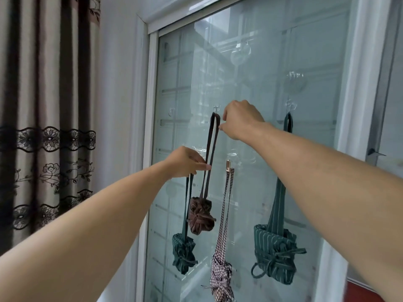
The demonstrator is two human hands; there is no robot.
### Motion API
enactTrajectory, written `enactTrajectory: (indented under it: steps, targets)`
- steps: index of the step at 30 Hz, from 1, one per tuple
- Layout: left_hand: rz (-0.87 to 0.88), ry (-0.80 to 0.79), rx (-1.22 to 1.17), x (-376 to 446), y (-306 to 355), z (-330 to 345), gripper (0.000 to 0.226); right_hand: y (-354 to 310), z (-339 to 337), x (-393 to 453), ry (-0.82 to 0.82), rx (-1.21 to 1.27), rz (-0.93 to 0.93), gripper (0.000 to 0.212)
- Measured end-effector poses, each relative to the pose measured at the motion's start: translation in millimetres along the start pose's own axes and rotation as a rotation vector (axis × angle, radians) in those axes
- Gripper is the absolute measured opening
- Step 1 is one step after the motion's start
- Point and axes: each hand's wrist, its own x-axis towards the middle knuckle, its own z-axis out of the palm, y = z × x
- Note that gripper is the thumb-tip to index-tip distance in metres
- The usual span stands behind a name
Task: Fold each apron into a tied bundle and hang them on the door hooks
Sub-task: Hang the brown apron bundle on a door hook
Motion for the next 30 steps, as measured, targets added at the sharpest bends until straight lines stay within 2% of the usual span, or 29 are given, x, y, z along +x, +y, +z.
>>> enactTrajectory:
  steps: [3, 9, 15, 22, 25, 28, 30]
  targets:
    - [-0.006, 0.01, -0.013, -9.0, 4.3, -1.9, 0.035, -0.1, -6.1, -8.2, -0.021, -0.005, 0.004, 0.015]
    - [-0.068, 0.055, 0.009, -41.5, 3.2, -13.8, 0.03, -17.9, -12.6, -28.6, -0.067, -0.012, -0.017, 0.028]
    - [-0.179, 0.192, 0.092, -93.5, -15.8, -54.7, 0.028, -59.5, -5.9, -38.2, -0.132, 0.092, -0.067, 0.026]
    - [-0.384, 0.379, 0.192, -194.2, -59.4, -132.2, 0.025, -163.6, 16.6, -61.4, -0.258, 0.215, -0.192, 0.026]
    - [-0.472, 0.437, 0.269, -259.1, -77.3, -176.8, 0.024, -232.0, 20.6, -75.9, -0.312, 0.337, -0.25, 0.029]
    - [-0.575, 0.465, 0.283, -315.3, -102.2, -217.6, 0.028, -279.2, 14.9, -104.6, -0.318, 0.452, -0.274, 0.014]
    - [-0.625, 0.484, 0.272, -337.2, -118.2, -231.7, 0.027, -285.4, 22.9, -120.9, -0.308, 0.462, -0.246, 0.015]
